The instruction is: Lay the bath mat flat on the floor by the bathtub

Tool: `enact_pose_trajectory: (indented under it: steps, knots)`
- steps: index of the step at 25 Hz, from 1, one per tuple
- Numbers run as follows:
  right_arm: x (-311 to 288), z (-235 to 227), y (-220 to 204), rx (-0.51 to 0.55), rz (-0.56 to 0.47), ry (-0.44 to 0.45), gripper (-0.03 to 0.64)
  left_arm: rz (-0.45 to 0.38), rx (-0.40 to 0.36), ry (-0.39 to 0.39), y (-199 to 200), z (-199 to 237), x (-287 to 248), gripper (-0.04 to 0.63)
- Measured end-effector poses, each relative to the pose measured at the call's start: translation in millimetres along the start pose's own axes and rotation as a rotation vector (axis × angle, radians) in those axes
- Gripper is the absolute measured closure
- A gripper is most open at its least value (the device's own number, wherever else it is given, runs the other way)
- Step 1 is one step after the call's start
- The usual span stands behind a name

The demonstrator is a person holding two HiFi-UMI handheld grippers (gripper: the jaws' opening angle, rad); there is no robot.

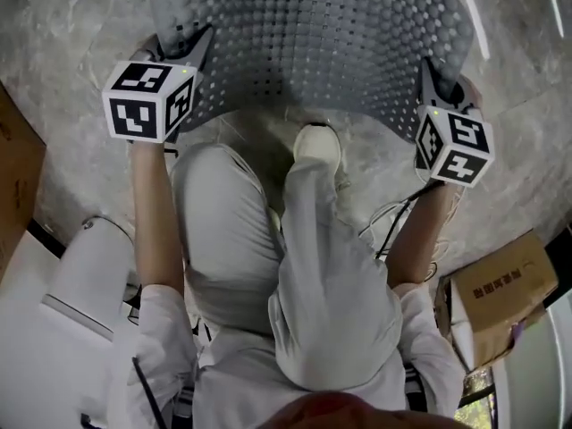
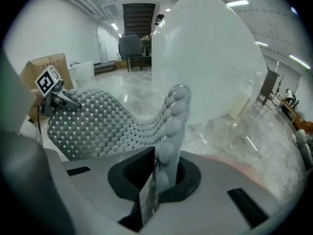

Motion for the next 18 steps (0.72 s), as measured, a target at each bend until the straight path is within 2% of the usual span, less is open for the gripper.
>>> enact_pose_trajectory:
  steps: [10, 14, 18]
  knots:
    - [-64.8, -35.2, -43.8, 0.077, 0.047, -0.072, 0.591, 0.129, -0.086, 0.110, -38.9, 26.0, -53.7, 0.572]
    - [-86.2, -58.6, -63.3, 0.023, 0.065, -0.081, 0.590, 0.171, -0.081, 0.121, -49.5, 41.5, -67.7, 0.572]
    - [-105.7, -83.4, -81.4, -0.062, 0.077, -0.018, 0.588, 0.189, -0.018, 0.128, -65.5, 68.4, -75.9, 0.571]
Point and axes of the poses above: the fingertips, and each gripper's own axes: x backward along the fingers, z to its left, y out of its top, the point moved 7 cm from there along x, backward along the fingers, and after that the axes turned 3 degrees about -z, right-handed, at the moved point
